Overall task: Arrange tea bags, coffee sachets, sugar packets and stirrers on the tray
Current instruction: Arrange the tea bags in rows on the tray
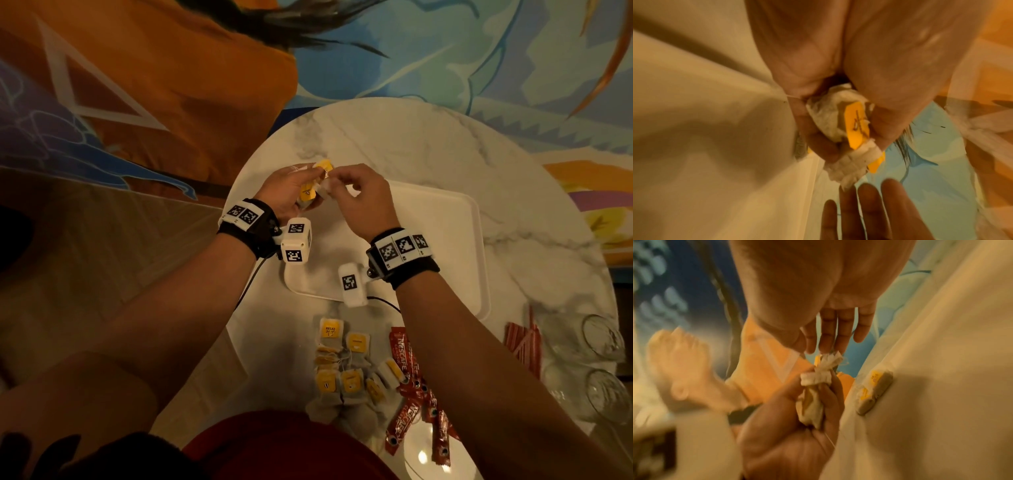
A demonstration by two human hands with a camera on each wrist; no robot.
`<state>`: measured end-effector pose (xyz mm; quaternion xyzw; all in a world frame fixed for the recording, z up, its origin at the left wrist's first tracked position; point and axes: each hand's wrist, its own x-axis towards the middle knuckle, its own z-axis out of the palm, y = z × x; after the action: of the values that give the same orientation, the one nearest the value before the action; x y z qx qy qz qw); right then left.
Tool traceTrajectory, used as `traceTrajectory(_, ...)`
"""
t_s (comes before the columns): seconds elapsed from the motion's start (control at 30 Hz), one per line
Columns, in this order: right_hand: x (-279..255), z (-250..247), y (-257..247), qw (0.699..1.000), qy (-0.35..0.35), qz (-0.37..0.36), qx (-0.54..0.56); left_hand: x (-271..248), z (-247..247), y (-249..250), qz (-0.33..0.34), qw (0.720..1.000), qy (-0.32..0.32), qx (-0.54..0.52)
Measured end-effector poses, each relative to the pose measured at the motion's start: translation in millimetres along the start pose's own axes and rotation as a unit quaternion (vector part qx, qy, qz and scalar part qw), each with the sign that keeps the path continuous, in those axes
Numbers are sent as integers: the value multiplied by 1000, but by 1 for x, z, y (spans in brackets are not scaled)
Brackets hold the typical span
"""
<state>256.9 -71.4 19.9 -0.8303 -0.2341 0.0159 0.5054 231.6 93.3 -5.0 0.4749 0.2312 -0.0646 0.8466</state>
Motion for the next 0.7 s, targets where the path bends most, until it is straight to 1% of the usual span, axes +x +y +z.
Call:
traceTrajectory(0.07, 7, -2, 4, 996, 37, 68, 51, 1, -1, 1, 5, 1000, 16, 25)
traceTrajectory(0.1, 11, -4, 6, 993, 42, 95, 56, 1, -1, 1, 6, 999, 16, 38)
traceTrajectory(0.13, 15, -6, 8, 991, 31, 115, 55, 2, -2, 2, 5, 999, 11, 51)
traceTrajectory(0.17, 18, -8, 9, 991, 8, 124, 56, 1, -1, 3, 5, 998, 1, 63)
traceTrajectory(0.23, 20, -10, 10, 990, -40, 120, 60, -1, 2, 6, 5, 997, -17, 77)
traceTrajectory(0.3, 23, -9, 12, 990, -53, 113, 67, -1, 3, 8, 3, 997, -13, 77)
traceTrajectory(0.4, 33, -11, 14, 991, -34, 111, 69, 1, 3, 10, -3, 999, 20, 40)
traceTrajectory(0.57, 55, -24, 21, 987, 42, 147, 50, 1, 0, 13, -32, 993, 56, -94)
traceTrajectory(0.7, 61, -26, 41, 982, 34, 188, -11, 2, -8, 9, -23, 990, 75, -116)
